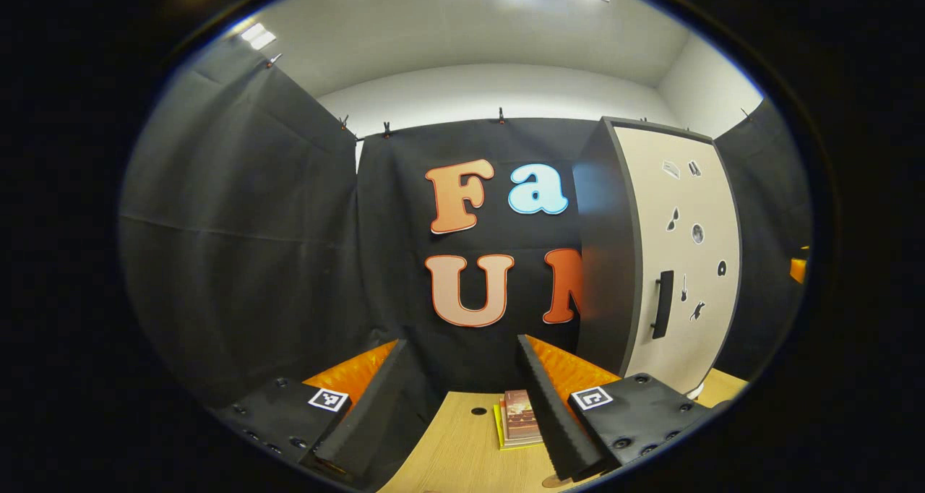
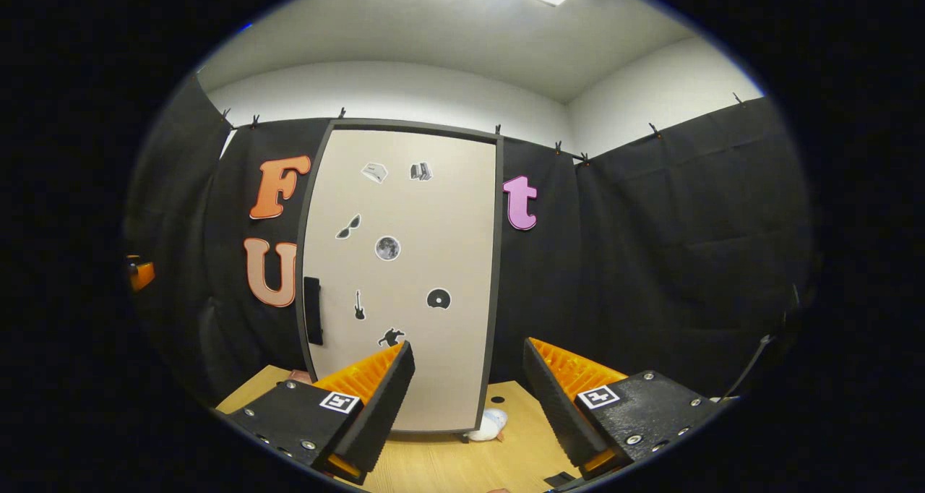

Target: Open the cabinet door with the right hand, grasp the bottle in the cabinet with the left hand and place it on the coaster, then close the cabinet door with the right hand.

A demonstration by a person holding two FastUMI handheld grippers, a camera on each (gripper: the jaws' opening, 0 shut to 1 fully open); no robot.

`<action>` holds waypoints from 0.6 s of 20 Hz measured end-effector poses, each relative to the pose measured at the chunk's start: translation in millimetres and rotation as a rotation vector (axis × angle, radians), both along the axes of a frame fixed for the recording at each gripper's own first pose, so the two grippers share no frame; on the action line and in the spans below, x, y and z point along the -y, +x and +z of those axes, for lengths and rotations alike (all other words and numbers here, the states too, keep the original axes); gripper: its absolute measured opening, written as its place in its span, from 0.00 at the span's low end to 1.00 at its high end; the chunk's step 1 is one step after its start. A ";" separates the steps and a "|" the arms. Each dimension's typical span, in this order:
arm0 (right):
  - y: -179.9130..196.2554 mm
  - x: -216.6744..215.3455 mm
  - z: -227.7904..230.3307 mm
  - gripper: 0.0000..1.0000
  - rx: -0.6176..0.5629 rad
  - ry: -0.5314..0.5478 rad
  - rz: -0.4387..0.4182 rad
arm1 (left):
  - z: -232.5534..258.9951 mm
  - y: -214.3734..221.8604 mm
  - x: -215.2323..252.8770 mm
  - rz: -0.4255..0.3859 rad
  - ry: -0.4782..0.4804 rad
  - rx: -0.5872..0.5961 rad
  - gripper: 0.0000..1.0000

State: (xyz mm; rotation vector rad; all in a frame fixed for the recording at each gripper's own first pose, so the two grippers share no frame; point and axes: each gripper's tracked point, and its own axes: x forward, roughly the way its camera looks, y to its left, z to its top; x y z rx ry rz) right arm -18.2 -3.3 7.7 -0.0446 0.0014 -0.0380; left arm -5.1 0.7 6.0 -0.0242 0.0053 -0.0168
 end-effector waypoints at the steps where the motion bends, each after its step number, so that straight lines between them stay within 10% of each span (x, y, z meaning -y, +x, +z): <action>1: 0.1 -1.1 -0.4 0.94 0.000 -0.002 0.001 | 1.4 -0.4 0.8 -0.005 -0.002 0.002 0.96; 12: 19.0 -49.6 -14.0 0.94 -0.026 0.026 0.079 | -1.6 -1.2 0.9 -0.005 0.013 -0.002 0.96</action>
